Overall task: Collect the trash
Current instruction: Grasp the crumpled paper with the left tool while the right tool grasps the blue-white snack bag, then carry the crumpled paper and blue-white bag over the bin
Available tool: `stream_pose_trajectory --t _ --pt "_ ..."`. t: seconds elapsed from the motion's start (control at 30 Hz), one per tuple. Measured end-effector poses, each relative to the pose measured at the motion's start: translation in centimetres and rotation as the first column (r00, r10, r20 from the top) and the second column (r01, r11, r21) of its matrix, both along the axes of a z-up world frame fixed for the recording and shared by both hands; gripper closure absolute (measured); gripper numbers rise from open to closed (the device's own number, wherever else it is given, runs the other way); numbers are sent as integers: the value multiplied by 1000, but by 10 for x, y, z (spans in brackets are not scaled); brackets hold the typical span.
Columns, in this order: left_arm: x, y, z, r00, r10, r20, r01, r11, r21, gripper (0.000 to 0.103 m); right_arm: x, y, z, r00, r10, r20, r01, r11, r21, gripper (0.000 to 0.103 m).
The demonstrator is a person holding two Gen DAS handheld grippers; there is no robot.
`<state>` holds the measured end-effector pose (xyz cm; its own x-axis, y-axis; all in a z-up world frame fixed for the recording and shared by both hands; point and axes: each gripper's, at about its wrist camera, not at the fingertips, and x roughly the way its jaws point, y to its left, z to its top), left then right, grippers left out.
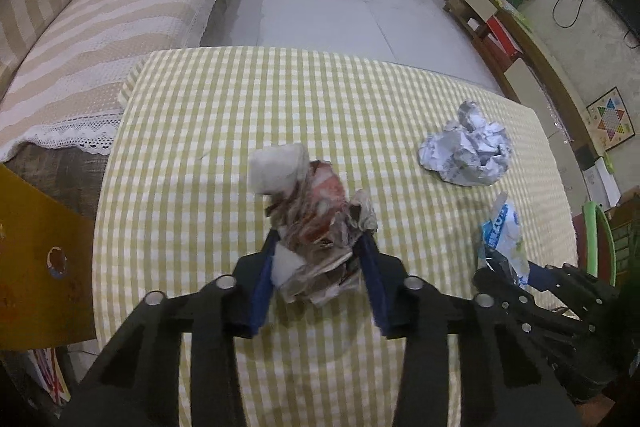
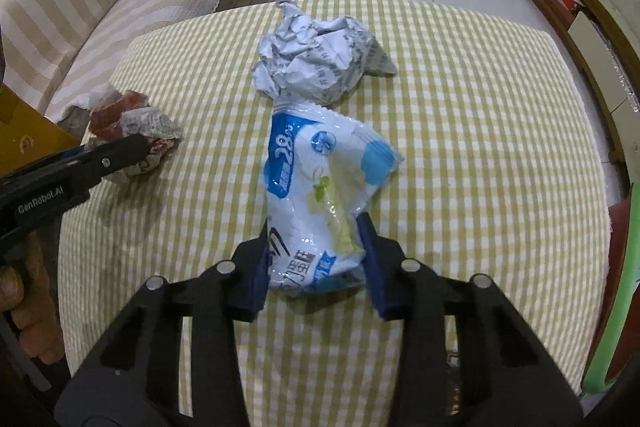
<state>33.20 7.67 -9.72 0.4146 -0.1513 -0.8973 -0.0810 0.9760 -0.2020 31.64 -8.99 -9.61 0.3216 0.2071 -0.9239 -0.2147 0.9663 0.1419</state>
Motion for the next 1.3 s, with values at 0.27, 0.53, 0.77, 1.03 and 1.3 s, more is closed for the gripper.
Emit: stream_pose_trajectory --t 0.27,0.53,0.77,1.03,1.3 --pt "-21 -1 20 1000 -6 31 6 1000 -4 71 -13 -12 26 1000 4 29 -5 1000 31 71" --pt "-52 -13 54 997 -20 72 20 1000 -1 71 -37 -25 66 997 -3 83 -3 997 74 71" --pt "-81 -34 81 993 -44 108 43 999 10 71 -58 -45 93 992 -20 126 9 996 91 71" --pt "-106 -62 110 986 -75 149 72 997 23 71 -83 -74 115 985 -61 163 43 993 108 71" --pt "-118 -88 129 979 -107 174 101 994 42 71 -93 -98 131 976 -94 196 70 990 126 71"
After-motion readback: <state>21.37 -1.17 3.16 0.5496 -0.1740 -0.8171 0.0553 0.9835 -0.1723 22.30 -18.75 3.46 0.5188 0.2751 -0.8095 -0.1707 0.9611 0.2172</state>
